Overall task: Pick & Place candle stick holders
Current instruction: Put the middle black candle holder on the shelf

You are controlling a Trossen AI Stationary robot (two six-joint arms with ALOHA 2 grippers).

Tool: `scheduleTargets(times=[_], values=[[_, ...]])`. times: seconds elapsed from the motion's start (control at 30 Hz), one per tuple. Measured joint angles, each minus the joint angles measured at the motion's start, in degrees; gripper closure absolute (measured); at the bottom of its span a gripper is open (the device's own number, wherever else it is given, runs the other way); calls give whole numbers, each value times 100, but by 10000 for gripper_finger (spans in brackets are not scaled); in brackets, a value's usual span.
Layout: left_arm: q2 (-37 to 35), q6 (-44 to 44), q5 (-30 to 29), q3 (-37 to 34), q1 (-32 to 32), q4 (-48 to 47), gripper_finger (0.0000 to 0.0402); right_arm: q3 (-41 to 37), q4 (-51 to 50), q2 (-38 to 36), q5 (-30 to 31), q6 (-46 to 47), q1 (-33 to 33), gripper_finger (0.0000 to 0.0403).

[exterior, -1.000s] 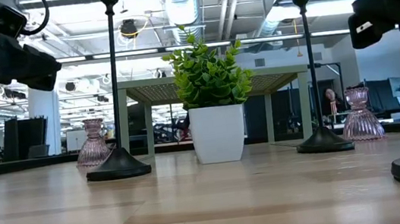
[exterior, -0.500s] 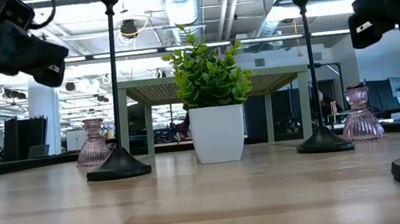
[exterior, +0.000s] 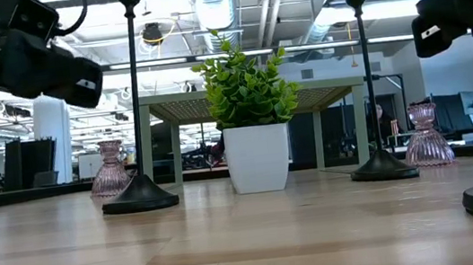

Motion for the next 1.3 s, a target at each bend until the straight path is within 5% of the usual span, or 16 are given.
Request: scheduleTargets(times=[0.23, 0.73, 1.0, 1.3], values=[[837, 0, 2, 0, 0, 1040, 380, -2, 13, 0, 479, 0, -2, 403], [2037, -599, -584, 228, 0, 1948, 268, 0, 13, -1, 543, -6, -6, 403], [2915, -608, -602, 883, -85, 1950, 275, 0, 11, 1, 545, -55, -6, 403], [3077, -786, -563, 962, -505, 1980, 293, 2, 7, 1, 547, -55, -6, 403]])
